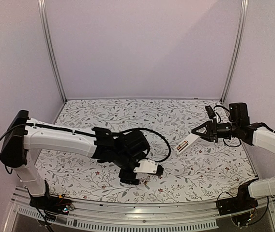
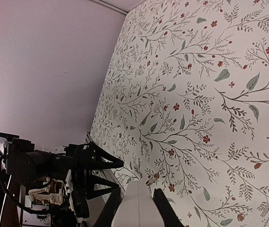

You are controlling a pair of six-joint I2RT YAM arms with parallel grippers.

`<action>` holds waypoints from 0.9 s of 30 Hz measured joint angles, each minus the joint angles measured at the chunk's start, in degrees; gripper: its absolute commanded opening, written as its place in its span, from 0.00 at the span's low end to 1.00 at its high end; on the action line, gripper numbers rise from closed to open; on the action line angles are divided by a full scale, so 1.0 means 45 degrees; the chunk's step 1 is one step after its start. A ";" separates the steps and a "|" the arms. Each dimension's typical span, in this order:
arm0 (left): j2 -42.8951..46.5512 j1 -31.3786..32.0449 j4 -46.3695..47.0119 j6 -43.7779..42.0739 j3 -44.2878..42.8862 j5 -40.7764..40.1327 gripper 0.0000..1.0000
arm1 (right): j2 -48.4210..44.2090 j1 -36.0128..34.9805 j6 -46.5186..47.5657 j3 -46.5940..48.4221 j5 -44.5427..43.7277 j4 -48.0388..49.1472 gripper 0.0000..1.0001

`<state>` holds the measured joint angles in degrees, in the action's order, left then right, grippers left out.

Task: Load the batteries into the remote control
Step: Pick up the battery from the center of the board.

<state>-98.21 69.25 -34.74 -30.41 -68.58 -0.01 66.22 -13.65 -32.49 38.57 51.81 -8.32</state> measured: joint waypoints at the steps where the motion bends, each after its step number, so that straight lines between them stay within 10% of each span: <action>1: -0.0384 0.0073 0.0015 -0.0476 -0.0301 0.0121 0.80 | -0.0049 0.0044 -0.0010 -0.0015 0.0010 0.0024 0.00; 27: -0.4546 -0.0253 -0.1802 -0.3473 -0.3978 0.1598 0.77 | -0.0277 0.0471 -0.0155 -0.0325 0.0325 0.0155 0.00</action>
<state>-118.67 68.12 -42.85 -46.04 -86.48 7.18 64.97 -11.53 -33.19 37.10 53.28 -7.62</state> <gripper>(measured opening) 0.772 0.175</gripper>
